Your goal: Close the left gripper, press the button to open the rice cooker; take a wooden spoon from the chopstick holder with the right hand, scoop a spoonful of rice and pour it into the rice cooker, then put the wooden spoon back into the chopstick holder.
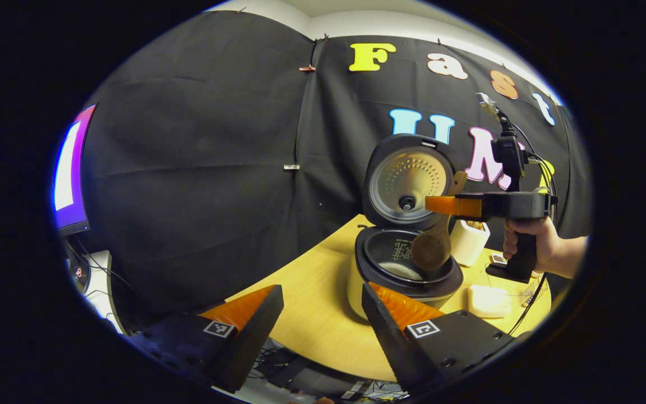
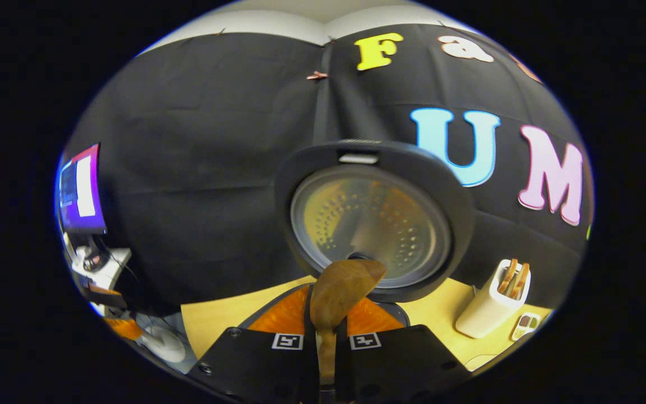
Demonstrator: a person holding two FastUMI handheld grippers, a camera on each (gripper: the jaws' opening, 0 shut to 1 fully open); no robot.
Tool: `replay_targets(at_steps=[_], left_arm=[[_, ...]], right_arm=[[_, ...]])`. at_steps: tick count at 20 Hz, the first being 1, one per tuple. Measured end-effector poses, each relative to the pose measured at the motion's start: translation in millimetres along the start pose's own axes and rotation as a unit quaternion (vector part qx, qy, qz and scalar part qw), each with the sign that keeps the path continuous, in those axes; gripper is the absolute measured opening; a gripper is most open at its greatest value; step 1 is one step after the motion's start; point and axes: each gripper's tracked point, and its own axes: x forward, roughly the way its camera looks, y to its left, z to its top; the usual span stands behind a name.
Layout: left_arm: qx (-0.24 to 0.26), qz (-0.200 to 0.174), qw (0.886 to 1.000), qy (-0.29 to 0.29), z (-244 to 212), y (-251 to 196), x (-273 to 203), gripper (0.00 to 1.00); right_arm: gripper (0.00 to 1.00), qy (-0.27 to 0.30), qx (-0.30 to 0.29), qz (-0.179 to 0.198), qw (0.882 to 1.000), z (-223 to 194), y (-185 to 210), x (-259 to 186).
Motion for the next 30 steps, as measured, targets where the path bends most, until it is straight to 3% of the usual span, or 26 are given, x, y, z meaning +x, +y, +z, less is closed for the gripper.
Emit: replay_targets(at_steps=[7, 13, 14, 15, 17, 22, 26, 30], left_arm=[[0.004, -0.009, 1.0, -0.023, 14, -38, -12, 0.96], [0.011, -0.055, 0.998, -0.023, 18, -102, -19, 0.96], [0.014, -0.064, 0.998, -0.021, 17, -113, -19, 0.96], [0.018, -0.073, 0.997, -0.02, 17, -124, -19, 0.96], [0.026, -0.089, 0.995, -0.019, 18, -146, -18, 0.95], [0.03, -0.128, 0.991, -0.01, 12, -194, -12, 0.96], [0.038, -0.14, 0.989, -0.001, 6, -218, -10, 0.96], [0.041, -0.136, 0.99, 0.008, 0, -233, -12, 0.95]], right_arm=[[0.15, -0.038, 0.14, -0.061, 0.988, 32, -79, -60], [0.15, -0.095, 0.237, -0.117, 0.96, 56, -166, -140], [0.19, -0.104, 0.248, -0.13, 0.954, 57, -183, -155], [0.15, -0.112, 0.257, -0.145, 0.949, 57, -201, -170], [0.15, -0.122, 0.271, -0.177, 0.938, 50, -239, -202], [0.15, -0.136, 0.311, -0.279, 0.898, 13, -341, -286], [0.15, -0.144, 0.358, -0.357, 0.851, -22, -390, -350], [0.15, -0.146, 0.373, -0.42, 0.814, -61, -441, -396]])
